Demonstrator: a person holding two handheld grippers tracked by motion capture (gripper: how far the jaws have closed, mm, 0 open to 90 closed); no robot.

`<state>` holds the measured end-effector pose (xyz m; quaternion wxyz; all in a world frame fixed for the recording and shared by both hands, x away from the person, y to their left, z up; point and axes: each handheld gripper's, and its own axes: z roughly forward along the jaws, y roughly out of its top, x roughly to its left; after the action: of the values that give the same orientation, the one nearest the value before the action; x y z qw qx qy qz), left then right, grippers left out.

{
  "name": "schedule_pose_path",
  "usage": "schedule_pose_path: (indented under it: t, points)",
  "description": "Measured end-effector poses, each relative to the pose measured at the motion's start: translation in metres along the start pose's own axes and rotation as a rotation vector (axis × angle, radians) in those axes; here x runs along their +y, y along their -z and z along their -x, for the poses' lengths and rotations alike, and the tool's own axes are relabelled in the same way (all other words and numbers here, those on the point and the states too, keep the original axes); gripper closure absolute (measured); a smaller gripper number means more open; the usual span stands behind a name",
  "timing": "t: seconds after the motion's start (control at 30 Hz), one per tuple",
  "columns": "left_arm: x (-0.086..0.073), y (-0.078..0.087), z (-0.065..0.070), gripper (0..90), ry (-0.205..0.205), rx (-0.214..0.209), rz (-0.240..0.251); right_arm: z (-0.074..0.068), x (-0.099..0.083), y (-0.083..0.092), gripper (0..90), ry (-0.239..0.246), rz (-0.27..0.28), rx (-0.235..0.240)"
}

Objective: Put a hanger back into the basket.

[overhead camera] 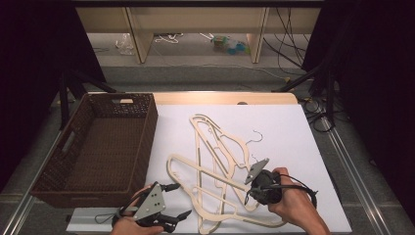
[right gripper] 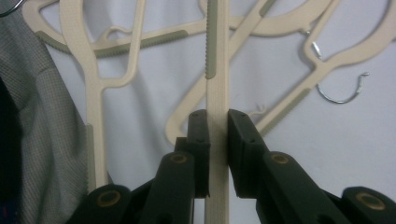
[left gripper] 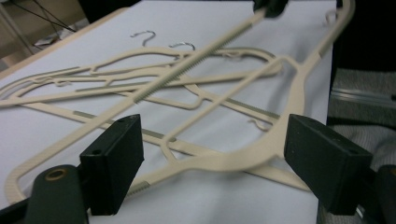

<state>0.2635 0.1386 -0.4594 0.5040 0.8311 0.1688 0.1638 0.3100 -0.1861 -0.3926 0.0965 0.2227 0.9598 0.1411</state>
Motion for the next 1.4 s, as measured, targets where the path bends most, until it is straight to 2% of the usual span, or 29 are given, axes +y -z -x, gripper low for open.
schedule_pose_path:
  t: [0.03,0.07,0.1,0.2,0.23,0.37,0.43,0.53,0.6,0.63,0.67,0.7,0.73,0.77,0.83,0.87,0.93,1.03,1.07,1.1,1.2,1.27,1.33,1.37,1.4]
  points:
    - [-0.001,-0.009,0.0,20.4,-0.019,-0.026,-0.027,0.002,-0.001,0.004,80.7,0.002,0.003,-0.008]
    - [-0.001,-0.009,0.0,20.8,-0.019,-0.026,-0.027,0.002,-0.001,0.004,80.7,0.002,0.003,-0.008]
    - [-0.002,-0.017,0.0,21.3,-0.058,-0.039,-0.067,0.004,-0.002,0.009,80.7,0.008,0.005,-0.008]
    - [-0.003,-0.023,0.001,22.1,-0.068,-0.047,-0.077,0.005,-0.003,0.012,80.7,0.006,0.006,-0.009]
    - [-0.003,-0.028,0.0,23.2,-0.085,-0.057,-0.093,0.006,-0.002,0.017,80.7,0.015,0.012,-0.02]
    - [-0.004,-0.037,0.001,24.4,-0.111,-0.059,-0.121,0.008,0.001,0.028,80.9,0.033,0.02,-0.017]
    - [-0.005,-0.043,0.002,24.6,-0.139,-0.061,-0.139,0.008,0.003,0.029,80.9,0.039,0.021,-0.019]
    - [-0.005,-0.047,0.004,25.0,-0.153,-0.062,-0.144,0.009,0.003,0.028,80.9,0.037,0.017,-0.017]
    - [-0.005,-0.05,0.004,25.7,-0.198,-0.069,-0.176,0.01,0.002,0.027,80.9,0.035,0.019,-0.012]
    - [-0.005,-0.052,0.005,26.1,-0.204,-0.076,-0.182,0.01,0.002,0.027,80.9,0.036,0.02,-0.011]
    - [-0.004,-0.053,0.006,26.2,-0.202,-0.074,-0.176,0.01,0.002,0.027,80.9,0.036,0.02,-0.008]
    - [-0.003,-0.054,0.008,26.7,-0.234,-0.086,-0.188,0.011,0.001,0.027,80.9,0.034,0.02,-0.002]
    - [-0.003,-0.054,0.008,27.3,-0.234,-0.086,-0.188,0.011,0.001,0.027,80.9,0.034,0.02,-0.002]
    - [-0.003,-0.056,0.01,27.4,-0.261,-0.086,-0.189,0.011,0.001,0.027,80.9,0.028,0.021,0.001]
    - [-0.003,-0.057,0.012,28.6,-0.254,-0.09,-0.177,0.012,0.0,0.027,80.9,0.031,0.021,0.009]
    - [-0.001,-0.058,0.011,28.6,-0.279,-0.102,-0.195,0.012,0.0,0.027,80.9,0.031,0.021,0.009]
    - [-0.001,-0.06,0.013,30.1,-0.293,-0.098,-0.195,0.013,0.0,0.026,80.9,0.034,0.022,0.01]
    - [0.0,-0.065,0.014,32.3,-0.337,-0.11,-0.225,0.013,0.0,0.026,80.9,0.033,0.024,0.012]
    - [0.0,-0.065,0.014,31.9,-0.337,-0.11,-0.225,0.013,0.0,0.026,80.9,0.033,0.024,0.012]
    - [0.0,-0.066,0.016,32.5,-0.371,-0.1,-0.233,0.013,0.0,0.026,80.9,0.035,0.024,0.014]
    - [0.002,-0.067,0.018,34.2,-0.382,-0.101,-0.241,0.013,0.0,0.026,80.9,0.033,0.023,0.015]
    - [0.002,-0.069,0.018,34.7,-0.397,-0.081,-0.244,0.013,-0.001,0.025,80.9,0.031,0.021,0.016]
    - [0.004,-0.07,0.019,34.9,-0.403,-0.085,-0.259,0.013,-0.001,0.026,80.9,0.034,0.024,0.018]
    - [0.005,-0.072,0.021,34.8,-0.434,-0.069,-0.26,0.013,-0.001,0.026,80.9,0.035,0.026,0.015]
    - [0.005,-0.072,0.021,34.7,-0.434,-0.069,-0.26,0.013,-0.001,0.026,80.9,0.035,0.026,0.015]
